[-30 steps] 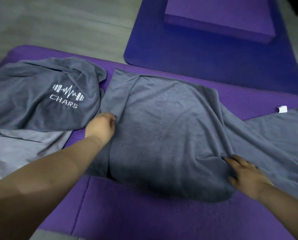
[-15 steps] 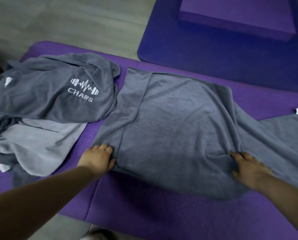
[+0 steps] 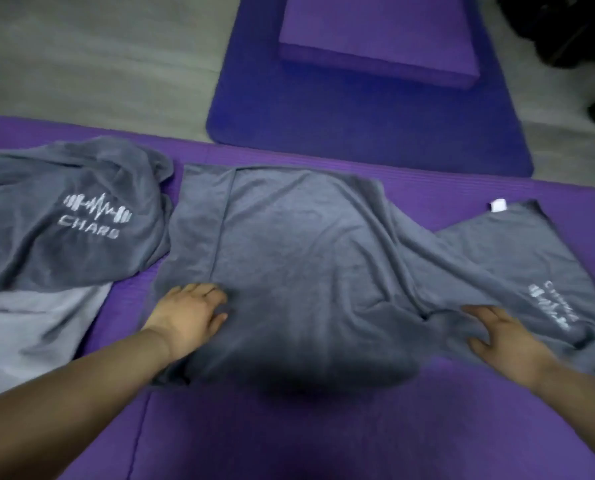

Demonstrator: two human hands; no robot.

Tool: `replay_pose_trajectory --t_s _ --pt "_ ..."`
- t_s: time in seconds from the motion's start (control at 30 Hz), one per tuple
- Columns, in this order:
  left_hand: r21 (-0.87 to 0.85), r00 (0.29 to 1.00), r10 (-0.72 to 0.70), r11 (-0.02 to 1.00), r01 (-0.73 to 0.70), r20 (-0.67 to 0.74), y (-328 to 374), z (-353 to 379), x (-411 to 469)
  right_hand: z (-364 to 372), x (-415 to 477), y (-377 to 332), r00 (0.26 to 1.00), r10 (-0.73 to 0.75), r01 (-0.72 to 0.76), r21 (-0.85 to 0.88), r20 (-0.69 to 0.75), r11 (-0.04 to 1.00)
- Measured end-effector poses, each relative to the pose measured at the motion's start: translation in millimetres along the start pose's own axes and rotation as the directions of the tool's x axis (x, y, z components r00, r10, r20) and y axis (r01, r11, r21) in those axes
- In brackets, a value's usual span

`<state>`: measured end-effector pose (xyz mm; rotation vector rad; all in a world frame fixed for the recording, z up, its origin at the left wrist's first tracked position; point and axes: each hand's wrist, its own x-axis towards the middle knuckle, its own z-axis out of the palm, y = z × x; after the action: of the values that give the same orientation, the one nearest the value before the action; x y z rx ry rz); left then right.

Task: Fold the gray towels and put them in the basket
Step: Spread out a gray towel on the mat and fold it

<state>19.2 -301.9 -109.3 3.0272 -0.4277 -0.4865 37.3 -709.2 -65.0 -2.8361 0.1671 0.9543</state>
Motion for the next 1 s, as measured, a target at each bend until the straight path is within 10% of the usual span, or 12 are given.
replay_pose_trajectory --t_s 0.27,0.5,0.6,0.83,1.0 --pt "0.15 0.907 0.385 0.9 -0.41 0.17 96 -39 66 51 -1 161 0.878 0.465 -0.345 0.522 -0.113 0.78" --pt "0.058 0.9 0.286 0.945 -0.322 0.328 235 -26 104 29 45 254 0.434 0.9 -0.39 0.889 -0.052 0.24" --pt "-0.017 0.927 0.233 0.971 -0.238 0.296 286 -8 112 24 59 278 0.356 0.933 -0.397 0.912 0.055 0.098" --pt "-0.045 0.952 0.093 0.996 -0.083 0.292 348 2 129 30 52 320 0.7 0.694 -0.339 0.778 -0.167 0.529" --pt "-0.089 0.947 0.249 0.968 -0.235 0.202 361 4 137 7 13 378 0.632 0.729 -0.379 0.715 -0.263 0.587"
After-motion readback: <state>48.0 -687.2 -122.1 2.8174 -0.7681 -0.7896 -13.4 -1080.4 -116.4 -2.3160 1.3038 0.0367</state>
